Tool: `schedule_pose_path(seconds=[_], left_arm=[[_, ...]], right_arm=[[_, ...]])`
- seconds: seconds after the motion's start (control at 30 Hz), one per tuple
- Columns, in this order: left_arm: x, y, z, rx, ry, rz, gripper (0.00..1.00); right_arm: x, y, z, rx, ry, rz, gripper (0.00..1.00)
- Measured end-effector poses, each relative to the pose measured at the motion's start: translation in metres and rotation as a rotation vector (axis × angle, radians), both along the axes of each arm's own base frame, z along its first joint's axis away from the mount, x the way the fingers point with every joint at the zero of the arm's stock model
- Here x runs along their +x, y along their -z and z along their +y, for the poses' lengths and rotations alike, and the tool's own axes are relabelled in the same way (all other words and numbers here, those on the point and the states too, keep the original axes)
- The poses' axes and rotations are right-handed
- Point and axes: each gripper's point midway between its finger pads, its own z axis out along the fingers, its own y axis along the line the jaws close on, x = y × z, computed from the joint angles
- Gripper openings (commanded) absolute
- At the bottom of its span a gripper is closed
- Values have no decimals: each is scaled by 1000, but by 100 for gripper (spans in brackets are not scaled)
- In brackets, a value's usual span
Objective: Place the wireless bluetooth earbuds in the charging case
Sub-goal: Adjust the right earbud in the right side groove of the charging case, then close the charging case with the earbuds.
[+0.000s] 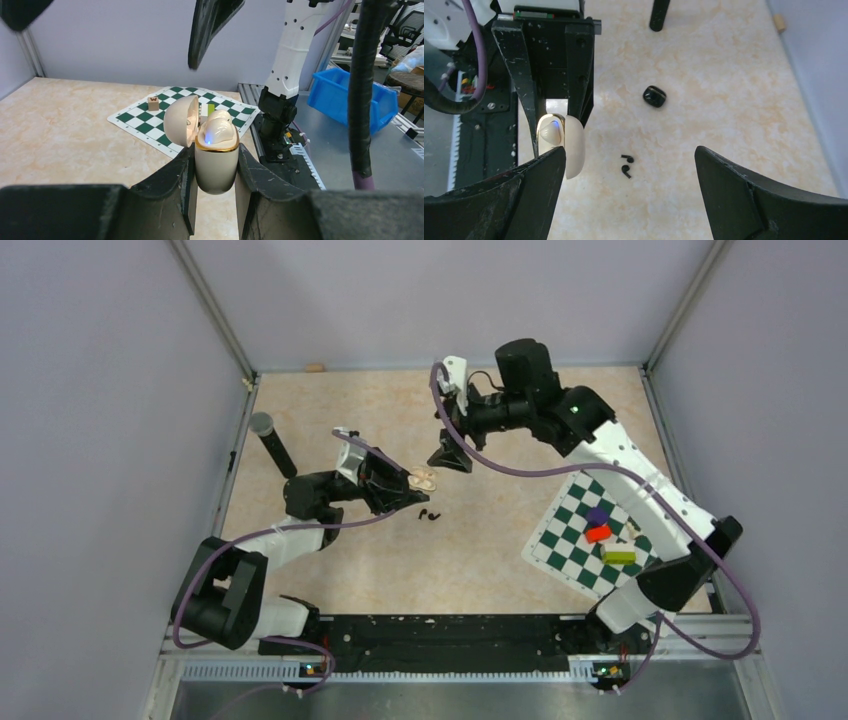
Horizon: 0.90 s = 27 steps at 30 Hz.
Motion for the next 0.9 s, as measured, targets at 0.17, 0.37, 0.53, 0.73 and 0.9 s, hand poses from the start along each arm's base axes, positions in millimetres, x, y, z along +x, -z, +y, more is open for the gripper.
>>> schedule_pose_path(seconds=[0.17,0.37,0.53,0.73,0.9], left_arm=[[0,0,0,0,0,1,0],[4,-3,-1,-8,-14,2,0],[15,0,-4,-4,-36,29,0],[20,17,-11,23,-26,87,0],[21,20,-14,29,-23,97,0]], right_arm=[[-2,-33,-24,94,127,-151,99],[16,-17,-51,150,325,-270,99],[49,27,-56,129,497,-258,99],[58,26,-55,180,544,-279,99],[51,22,-46,210,489,-274,99]])
